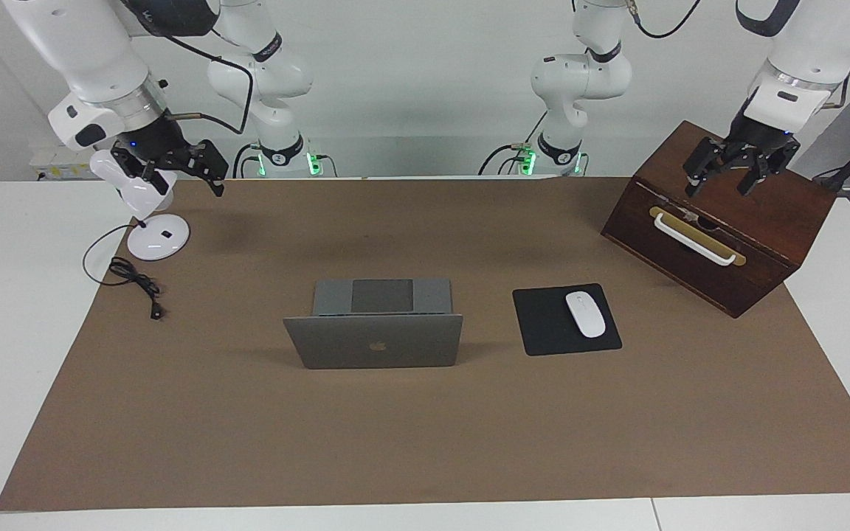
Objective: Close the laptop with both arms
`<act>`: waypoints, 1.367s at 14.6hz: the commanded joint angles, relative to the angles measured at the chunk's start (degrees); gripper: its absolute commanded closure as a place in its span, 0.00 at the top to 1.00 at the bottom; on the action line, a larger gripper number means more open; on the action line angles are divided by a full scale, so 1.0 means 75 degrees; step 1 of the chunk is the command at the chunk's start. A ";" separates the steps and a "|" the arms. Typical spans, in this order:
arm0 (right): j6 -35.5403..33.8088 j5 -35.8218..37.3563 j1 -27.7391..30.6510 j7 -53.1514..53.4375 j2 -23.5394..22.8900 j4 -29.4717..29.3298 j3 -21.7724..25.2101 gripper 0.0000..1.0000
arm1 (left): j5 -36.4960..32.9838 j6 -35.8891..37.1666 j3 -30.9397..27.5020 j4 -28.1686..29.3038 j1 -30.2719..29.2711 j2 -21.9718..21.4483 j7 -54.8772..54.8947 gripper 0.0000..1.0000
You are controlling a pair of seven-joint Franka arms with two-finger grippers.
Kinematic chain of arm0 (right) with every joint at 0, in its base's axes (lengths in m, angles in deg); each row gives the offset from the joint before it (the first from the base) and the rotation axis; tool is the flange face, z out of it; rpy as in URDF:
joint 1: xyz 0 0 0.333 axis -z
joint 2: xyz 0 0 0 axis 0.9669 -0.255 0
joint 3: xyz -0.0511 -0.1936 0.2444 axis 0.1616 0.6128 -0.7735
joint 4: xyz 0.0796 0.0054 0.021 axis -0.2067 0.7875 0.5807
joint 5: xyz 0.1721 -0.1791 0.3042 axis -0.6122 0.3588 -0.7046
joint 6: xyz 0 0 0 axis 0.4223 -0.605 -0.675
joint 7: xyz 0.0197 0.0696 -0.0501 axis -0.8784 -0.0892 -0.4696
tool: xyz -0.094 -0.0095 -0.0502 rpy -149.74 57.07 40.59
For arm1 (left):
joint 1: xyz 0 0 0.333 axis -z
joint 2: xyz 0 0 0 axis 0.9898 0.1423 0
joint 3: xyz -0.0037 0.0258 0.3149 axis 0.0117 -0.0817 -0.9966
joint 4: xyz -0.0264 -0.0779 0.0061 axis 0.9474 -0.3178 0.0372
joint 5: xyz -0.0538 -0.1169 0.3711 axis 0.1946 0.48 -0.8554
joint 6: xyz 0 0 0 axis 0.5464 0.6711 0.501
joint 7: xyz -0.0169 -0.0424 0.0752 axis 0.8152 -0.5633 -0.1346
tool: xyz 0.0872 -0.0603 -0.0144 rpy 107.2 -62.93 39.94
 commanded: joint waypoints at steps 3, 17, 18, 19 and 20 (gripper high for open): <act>0.0081 -0.0102 0.0036 0.0045 -0.0008 -0.0033 -0.0038 1.00 | -0.0141 -0.0112 -0.0030 0.0223 0.0035 -0.0176 -0.0076 1.00; 0.0245 -0.0125 0.0012 -0.0352 0.0039 0.0084 -0.0155 0.96 | -0.0129 -0.0229 -0.0030 0.0469 0.0082 -0.0281 -0.0158 0.99; 0.0234 -0.0126 0.0012 -0.0435 0.0039 0.0072 -0.0155 0.81 | -0.0129 -0.0230 -0.0042 0.0481 0.0059 -0.0293 -0.0158 0.78; 0.0199 -0.0160 0.0012 -0.0563 0.0027 0.0061 -0.0155 0.68 | -0.0129 -0.0230 -0.0030 0.0481 0.0047 -0.0293 -0.0146 0.47; 0.0210 -0.0172 0.0012 -0.0634 0.0027 0.0084 -0.0155 0.50 | -0.0129 -0.0253 -0.0030 0.0469 0.0047 -0.0281 -0.0146 0.12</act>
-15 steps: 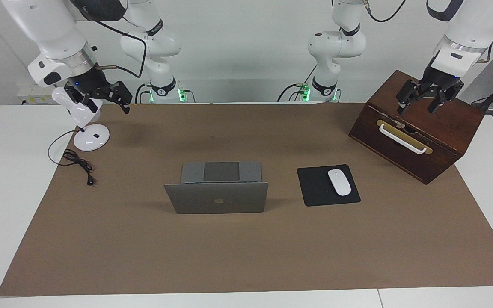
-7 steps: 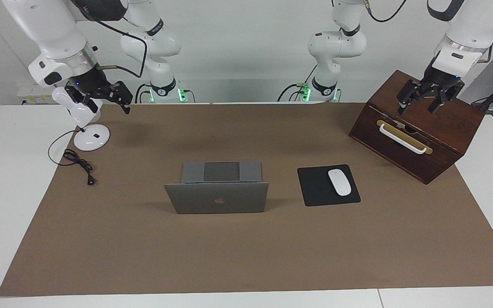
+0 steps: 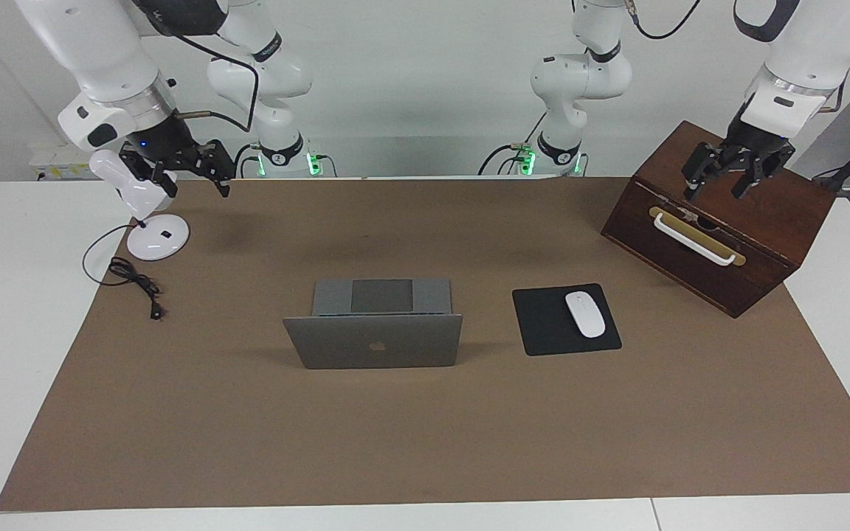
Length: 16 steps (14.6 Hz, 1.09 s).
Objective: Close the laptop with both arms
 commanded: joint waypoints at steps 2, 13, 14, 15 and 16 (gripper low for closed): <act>0.0116 -0.0184 0.0023 -0.0449 0.0016 0.0068 0.0008 0.24 | -0.0129 -0.0216 -0.0023 0.0326 0.0053 -0.0261 -0.0125 0.00; 0.0291 -0.0103 0.0023 -0.1071 -0.0147 -0.0165 -0.0320 0.00 | -0.0059 -0.0766 -0.0023 0.0314 0.0077 -0.0214 -0.0148 0.00; 0.0303 -0.0102 0.0023 -0.1083 -0.0206 -0.0306 -0.0320 0.00 | -0.0059 -0.0778 -0.0023 0.0326 0.0065 -0.0214 -0.0148 0.00; 0.0268 -0.0125 0.0023 -0.1083 -0.0334 -0.0562 -0.0320 0.00 | -0.0059 -0.0778 -0.0023 0.0326 0.0053 -0.0225 -0.0125 0.00; 0.0245 -0.0114 0.0035 -0.1095 -0.0487 -0.0878 -0.0332 0.00 | -0.0059 -0.0836 -0.0023 0.0314 0.0076 -0.0214 -0.0090 0.00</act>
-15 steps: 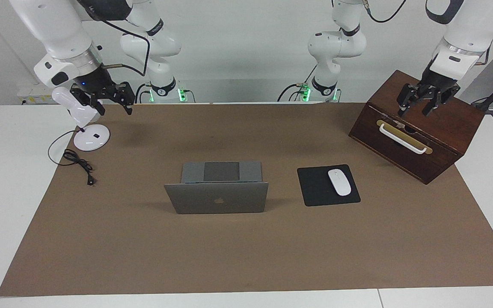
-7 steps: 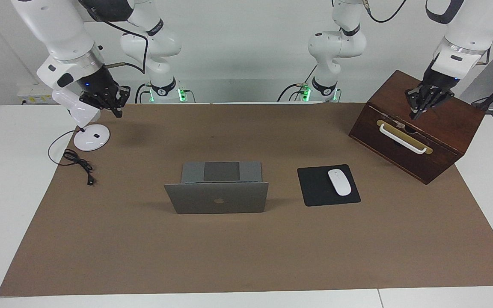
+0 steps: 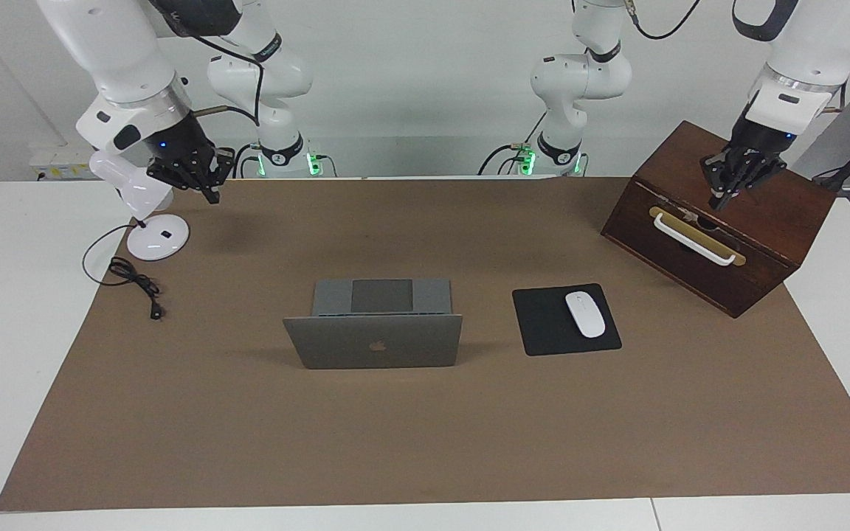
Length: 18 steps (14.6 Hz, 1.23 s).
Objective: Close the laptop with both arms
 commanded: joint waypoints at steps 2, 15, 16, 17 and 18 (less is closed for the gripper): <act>-0.0006 -0.0205 0.0039 -0.0239 -0.0668 -0.1156 -0.0005 0.00 | -0.0060 -0.0470 -0.0033 0.0334 0.0121 -0.0217 0.0020 0.00; 0.1539 -0.0826 0.0004 -0.0274 -0.2180 -0.2201 -0.0614 0.00 | 0.0619 -0.5881 0.0014 0.4397 0.1361 -0.1726 0.0137 0.00; 0.1715 -0.0849 -0.0008 -0.0274 -0.2274 -0.2201 -0.0626 0.00 | 0.0620 -0.6210 0.0025 0.4668 0.1491 -0.1845 0.0126 0.00; 0.1949 -0.0861 -0.0008 -0.0227 -0.2367 -0.2201 -0.0696 0.00 | 0.0620 -0.6399 0.0025 0.4856 0.1643 -0.1904 0.0126 0.00; 0.2171 -0.0861 -0.0008 -0.0030 -0.2496 -0.2201 -0.0824 0.00 | 0.0631 -0.6517 0.0025 0.4974 0.1830 -0.1962 0.0114 0.00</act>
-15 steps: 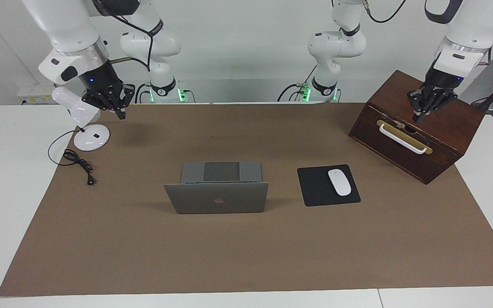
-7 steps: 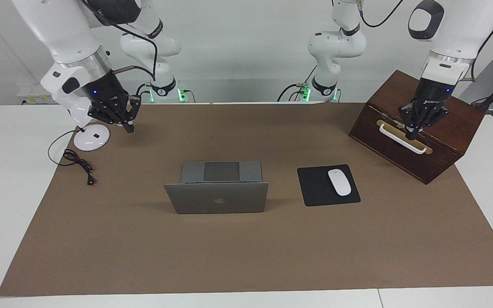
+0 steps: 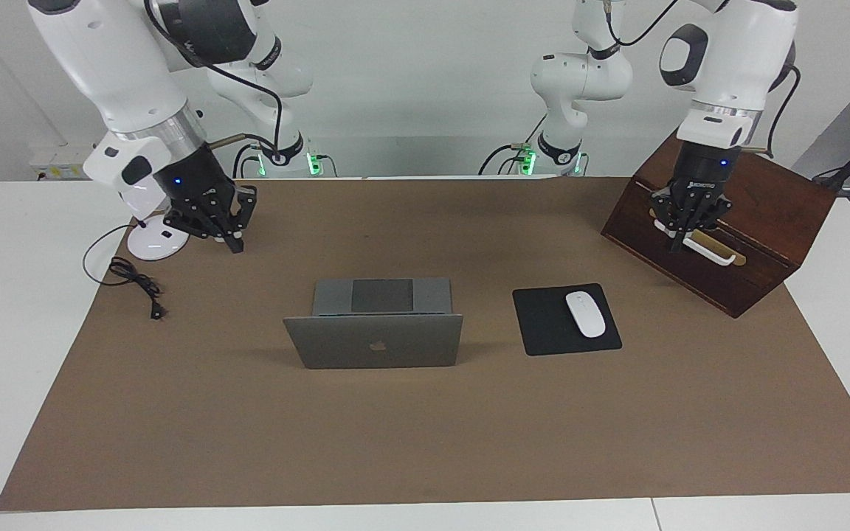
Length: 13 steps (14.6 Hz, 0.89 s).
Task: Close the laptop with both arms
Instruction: 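Reach the right gripper to the laptop lid while the left gripper advances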
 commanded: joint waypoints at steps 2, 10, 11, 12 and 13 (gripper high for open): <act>0.0872 -0.0226 0.0069 0.0457 -0.0712 -0.0291 -0.0353 0.00 | 0.0135 -0.0872 -0.0101 0.0981 0.0772 -0.0543 0.0028 0.00; 0.2655 -0.0461 -0.0388 0.1348 -0.1452 -0.0268 -0.0623 0.00 | 0.0135 -0.3297 -0.0112 0.2422 0.2167 -0.0496 -0.0253 0.00; 0.2877 -0.0461 -0.0411 0.1361 -0.1464 -0.0117 -0.0623 0.00 | 0.0135 -0.3671 -0.0112 0.2563 0.2343 -0.0415 -0.0323 0.00; 0.2937 -0.0496 -0.0412 0.1361 -0.1487 0.0001 -0.0623 0.00 | 0.0135 -0.4046 -0.0112 0.2704 0.2507 -0.0275 -0.0394 0.00; 0.2938 -0.0508 -0.0400 0.1361 -0.1557 -0.0010 -0.0623 0.00 | 0.0135 -0.4363 -0.0112 0.2752 0.2659 -0.0111 -0.0452 0.00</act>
